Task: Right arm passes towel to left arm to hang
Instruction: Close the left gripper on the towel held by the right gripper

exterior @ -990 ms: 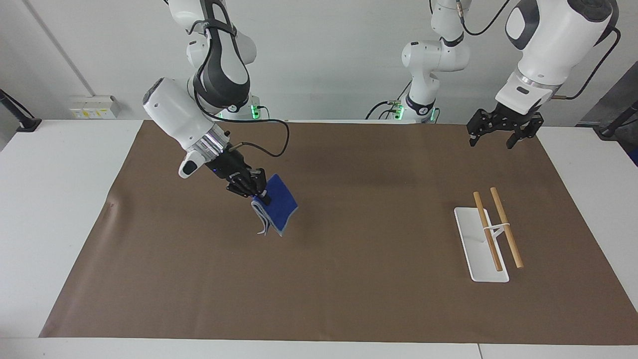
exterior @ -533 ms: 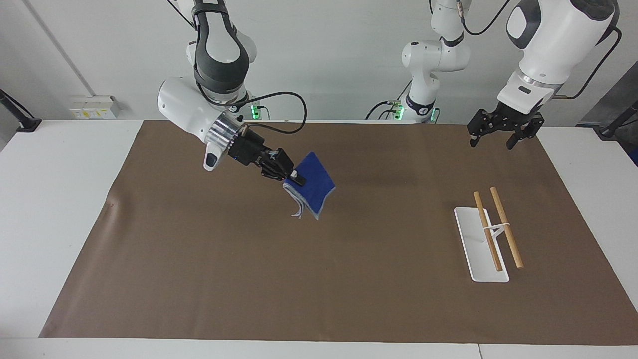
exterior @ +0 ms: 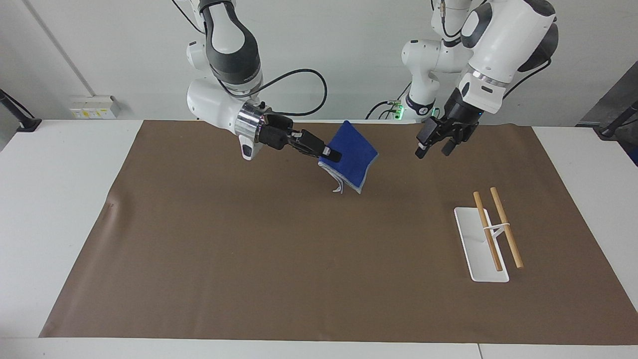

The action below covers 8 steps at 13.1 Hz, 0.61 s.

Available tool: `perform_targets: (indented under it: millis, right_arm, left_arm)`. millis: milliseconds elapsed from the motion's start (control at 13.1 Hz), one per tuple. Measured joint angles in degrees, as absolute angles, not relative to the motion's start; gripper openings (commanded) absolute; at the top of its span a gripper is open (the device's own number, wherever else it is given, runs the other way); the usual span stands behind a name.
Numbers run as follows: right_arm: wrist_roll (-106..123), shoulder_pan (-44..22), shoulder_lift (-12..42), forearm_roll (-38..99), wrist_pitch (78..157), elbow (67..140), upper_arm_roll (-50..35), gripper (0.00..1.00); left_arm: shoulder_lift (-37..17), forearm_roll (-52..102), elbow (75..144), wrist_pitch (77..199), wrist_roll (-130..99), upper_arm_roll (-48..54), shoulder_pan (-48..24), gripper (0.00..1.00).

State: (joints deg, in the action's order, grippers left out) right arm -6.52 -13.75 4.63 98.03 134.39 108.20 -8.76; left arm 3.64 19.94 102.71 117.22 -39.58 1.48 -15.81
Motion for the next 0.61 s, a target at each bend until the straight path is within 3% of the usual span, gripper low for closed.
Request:
perform_targets:
  millis: [609]
  right_arm:
    - [-7.2, -15.9, 4.6, 99.0, 137.9, 108.6, -8.8, 0.00]
  left_arm:
    - [3.8, 33.6, 107.8, 138.0, -68.3, 1.5, -24.8, 1.00]
